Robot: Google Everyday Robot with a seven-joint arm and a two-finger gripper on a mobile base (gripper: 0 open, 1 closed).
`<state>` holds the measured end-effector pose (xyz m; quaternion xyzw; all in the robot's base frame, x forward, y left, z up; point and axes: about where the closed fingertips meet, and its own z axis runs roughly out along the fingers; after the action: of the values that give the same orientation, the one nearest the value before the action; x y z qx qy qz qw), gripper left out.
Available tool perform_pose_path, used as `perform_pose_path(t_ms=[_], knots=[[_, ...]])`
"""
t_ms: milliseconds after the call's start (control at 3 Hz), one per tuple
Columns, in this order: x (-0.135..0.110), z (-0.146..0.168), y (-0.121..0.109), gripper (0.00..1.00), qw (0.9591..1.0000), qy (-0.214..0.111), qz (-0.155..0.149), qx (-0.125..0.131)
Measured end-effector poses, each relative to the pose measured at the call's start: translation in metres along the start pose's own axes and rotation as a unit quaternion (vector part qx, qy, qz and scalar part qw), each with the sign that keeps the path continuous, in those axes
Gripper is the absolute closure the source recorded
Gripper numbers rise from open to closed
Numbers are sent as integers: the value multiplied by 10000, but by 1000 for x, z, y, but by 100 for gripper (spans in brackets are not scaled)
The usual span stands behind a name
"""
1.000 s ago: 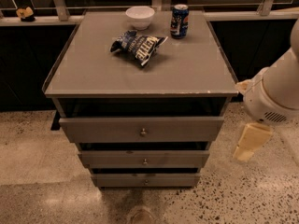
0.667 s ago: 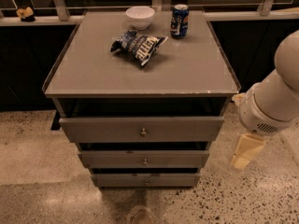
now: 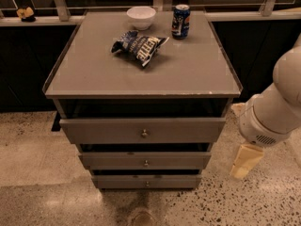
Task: Open top drawer
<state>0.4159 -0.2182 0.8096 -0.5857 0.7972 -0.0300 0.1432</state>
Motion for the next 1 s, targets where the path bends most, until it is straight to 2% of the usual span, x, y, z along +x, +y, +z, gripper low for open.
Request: perform_pose_path(t_ms=[333,667,1000], knots=[[5,33,14,0,9999,76,-129,6],[1,65,21,0,9987,62,-465,179],[-18,85,5,0,9944,-26,-848,636]])
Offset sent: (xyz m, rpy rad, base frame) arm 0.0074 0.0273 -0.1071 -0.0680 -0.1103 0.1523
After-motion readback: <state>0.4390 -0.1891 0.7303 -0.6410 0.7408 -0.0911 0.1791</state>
